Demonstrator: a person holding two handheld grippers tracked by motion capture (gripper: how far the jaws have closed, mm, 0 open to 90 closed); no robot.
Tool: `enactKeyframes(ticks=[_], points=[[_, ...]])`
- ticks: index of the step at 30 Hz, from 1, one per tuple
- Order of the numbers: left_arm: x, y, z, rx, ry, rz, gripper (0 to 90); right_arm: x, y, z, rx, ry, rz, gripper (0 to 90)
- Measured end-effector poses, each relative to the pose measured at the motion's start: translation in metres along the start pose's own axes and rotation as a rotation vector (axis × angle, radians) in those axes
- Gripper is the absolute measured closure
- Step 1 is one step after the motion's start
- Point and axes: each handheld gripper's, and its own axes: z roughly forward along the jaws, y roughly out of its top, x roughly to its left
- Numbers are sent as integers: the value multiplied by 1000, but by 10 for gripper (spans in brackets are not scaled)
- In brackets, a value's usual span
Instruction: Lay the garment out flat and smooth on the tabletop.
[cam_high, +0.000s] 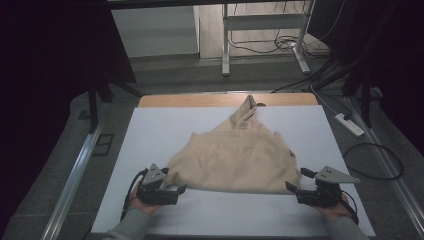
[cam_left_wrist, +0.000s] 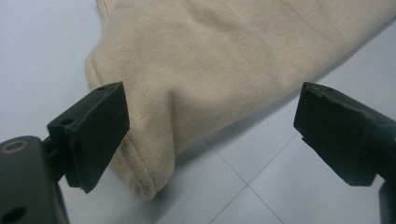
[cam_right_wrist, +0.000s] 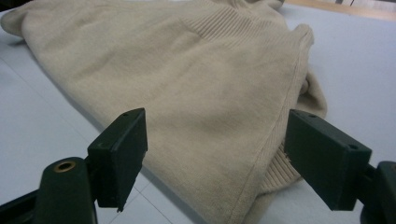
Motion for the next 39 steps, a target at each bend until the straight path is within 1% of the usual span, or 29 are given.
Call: enactKeyframes(ticks=[1, 3, 6, 8, 13, 18, 21, 23, 28, 39], points=[[0, 0, 0, 0, 0, 0, 106, 0, 0, 0, 0, 0, 0, 216], [2, -1, -1, -8, 1, -13, 106, -1, 0, 2, 4, 3, 2, 218], [3, -2, -1, -6, 1, -14, 107, -1, 0, 3, 3, 4, -1, 219], [3, -3, -2, -3, -2, -18, 108, -1, 1, 5, 13, -5, -6, 219], [6, -3, -2, -1, -11, -4, 110, 1, 0, 4, 30, -15, -16, 221], [7, -3, -1, -2, -14, -7, 110, 5, 1, 2, 29, -14, -16, 224], [4, -1, -2, -7, -14, 6, 113, 7, 2, 0, 26, -10, -11, 225], [3, 0, -2, -8, -13, 23, 114, 6, 1, 2, 31, -12, -9, 225], [2, 0, -2, -7, -10, 23, 113, 4, 1, 4, 34, -18, -4, 227], [5, 0, -2, -9, -3, 12, 114, 5, 2, 4, 35, -25, -7, 234]])
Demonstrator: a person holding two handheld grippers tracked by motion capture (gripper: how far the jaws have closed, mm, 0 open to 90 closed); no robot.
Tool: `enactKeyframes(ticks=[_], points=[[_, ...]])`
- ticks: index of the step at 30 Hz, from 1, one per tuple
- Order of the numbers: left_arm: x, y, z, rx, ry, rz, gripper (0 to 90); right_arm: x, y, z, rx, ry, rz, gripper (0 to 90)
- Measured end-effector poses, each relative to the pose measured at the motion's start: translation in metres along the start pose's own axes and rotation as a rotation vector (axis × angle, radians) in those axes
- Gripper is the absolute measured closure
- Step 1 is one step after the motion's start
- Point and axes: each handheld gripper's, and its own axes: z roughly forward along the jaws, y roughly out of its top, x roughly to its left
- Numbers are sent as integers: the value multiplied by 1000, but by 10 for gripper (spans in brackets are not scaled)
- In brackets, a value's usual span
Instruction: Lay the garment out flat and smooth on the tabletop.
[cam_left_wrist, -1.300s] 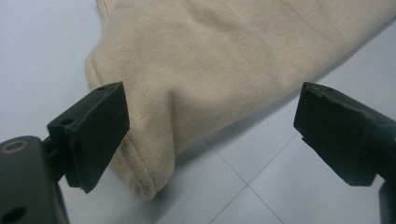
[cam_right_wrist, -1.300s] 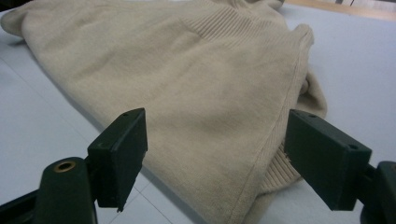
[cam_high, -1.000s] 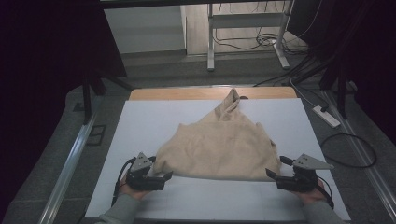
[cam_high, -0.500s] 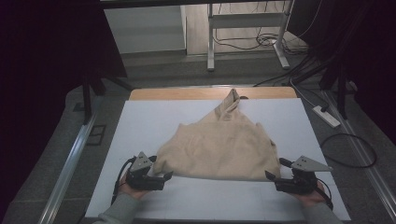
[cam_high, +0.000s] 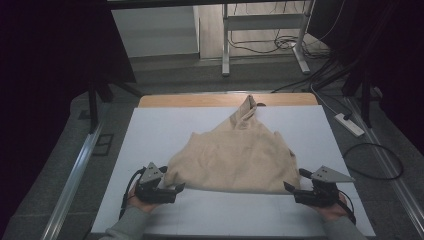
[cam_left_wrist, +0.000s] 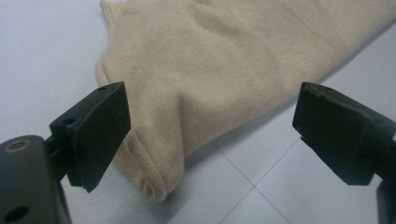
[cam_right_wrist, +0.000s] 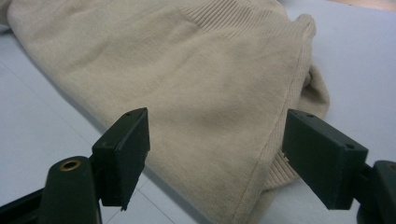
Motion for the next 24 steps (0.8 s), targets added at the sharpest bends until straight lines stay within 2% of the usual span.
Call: enactKeyframes(ticks=[8, 13, 15, 24], points=[[0, 0, 2, 10, -7, 8, 115, 1, 9, 3, -11, -8, 3, 237], [0, 0, 2, 7, -11, 10, 118, 4, 25, 7, -2, -12, -12, 236], [0, 0, 2, 7, -14, 9, 118, 5, 31, 8, -1, -29, -42, 237], [-1, 1, 6, 21, -6, 17, 117, 5, 55, 15, -9, 1, -64, 237]])
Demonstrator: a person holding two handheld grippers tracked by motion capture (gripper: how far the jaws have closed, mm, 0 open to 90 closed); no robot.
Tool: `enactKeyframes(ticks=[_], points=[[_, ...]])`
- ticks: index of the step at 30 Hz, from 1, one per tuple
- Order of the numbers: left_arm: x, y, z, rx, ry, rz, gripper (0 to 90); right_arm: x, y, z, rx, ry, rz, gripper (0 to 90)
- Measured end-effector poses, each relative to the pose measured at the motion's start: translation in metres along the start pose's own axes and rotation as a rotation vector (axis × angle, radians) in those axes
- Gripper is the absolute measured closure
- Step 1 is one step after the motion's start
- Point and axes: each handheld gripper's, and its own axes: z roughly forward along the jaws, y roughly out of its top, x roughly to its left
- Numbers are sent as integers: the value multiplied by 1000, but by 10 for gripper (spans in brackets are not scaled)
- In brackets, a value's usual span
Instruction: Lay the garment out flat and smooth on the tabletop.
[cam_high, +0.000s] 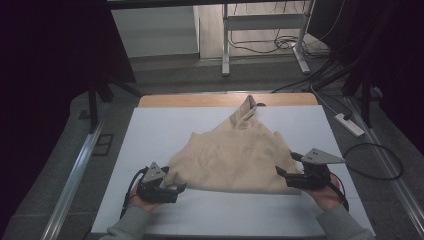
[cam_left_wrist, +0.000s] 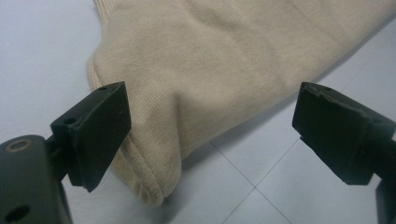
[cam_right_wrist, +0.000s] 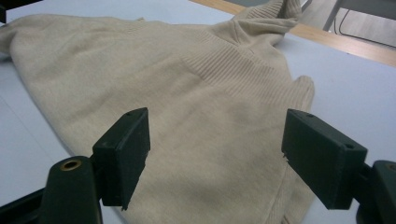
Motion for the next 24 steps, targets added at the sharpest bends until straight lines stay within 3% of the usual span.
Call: enactKeyframes(ticks=[12, 15, 18, 24], points=[[0, 0, 0, 0, 7, 0, 117, -12, 15, 19, 47, -2, -3, 239], [0, 0, 0, 0, 6, 1, 118, -21, 18, 30, 72, -16, 2, 240], [0, 0, 0, -1, 3, 3, 118, -37, 25, 48, 94, -35, 43, 240], [0, -1, 0, -1, 3, 8, 119, -52, 35, 68, 121, -62, 51, 239]])
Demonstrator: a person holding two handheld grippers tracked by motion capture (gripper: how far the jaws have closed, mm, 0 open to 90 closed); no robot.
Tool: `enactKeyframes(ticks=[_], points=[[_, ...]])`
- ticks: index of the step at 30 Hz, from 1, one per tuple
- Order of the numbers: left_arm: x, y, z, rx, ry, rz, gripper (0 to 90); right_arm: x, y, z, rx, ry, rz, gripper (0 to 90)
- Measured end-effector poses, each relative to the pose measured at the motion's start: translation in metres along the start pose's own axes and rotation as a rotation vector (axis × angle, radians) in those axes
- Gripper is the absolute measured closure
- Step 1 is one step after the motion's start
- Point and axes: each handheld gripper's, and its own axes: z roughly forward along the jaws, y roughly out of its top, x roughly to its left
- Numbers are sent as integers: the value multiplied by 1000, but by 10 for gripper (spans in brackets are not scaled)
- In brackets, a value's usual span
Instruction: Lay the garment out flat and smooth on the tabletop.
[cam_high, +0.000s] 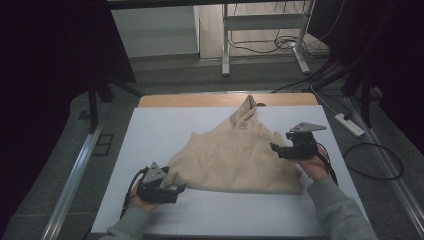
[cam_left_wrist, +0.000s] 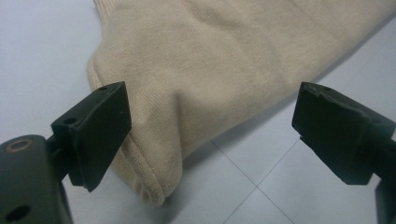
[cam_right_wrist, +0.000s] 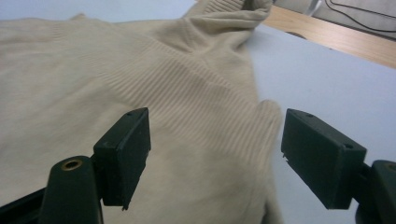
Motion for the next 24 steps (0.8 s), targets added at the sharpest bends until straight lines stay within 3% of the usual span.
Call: enactKeyframes(ticks=[8, 13, 17, 24], points=[[0, 0, 1, 3, 4, 3, 119, -37, 0, 20, 31, -30, 90, 263], [0, 0, 1, 6, 6, 6, 119, -56, -5, 23, 46, -35, 145, 304], [1, -1, 1, 10, 10, 9, 119, -57, -8, 27, 67, -21, 147, 307], [1, -1, 1, 12, 10, 9, 119, -40, -4, 47, 104, 25, 76, 330]])
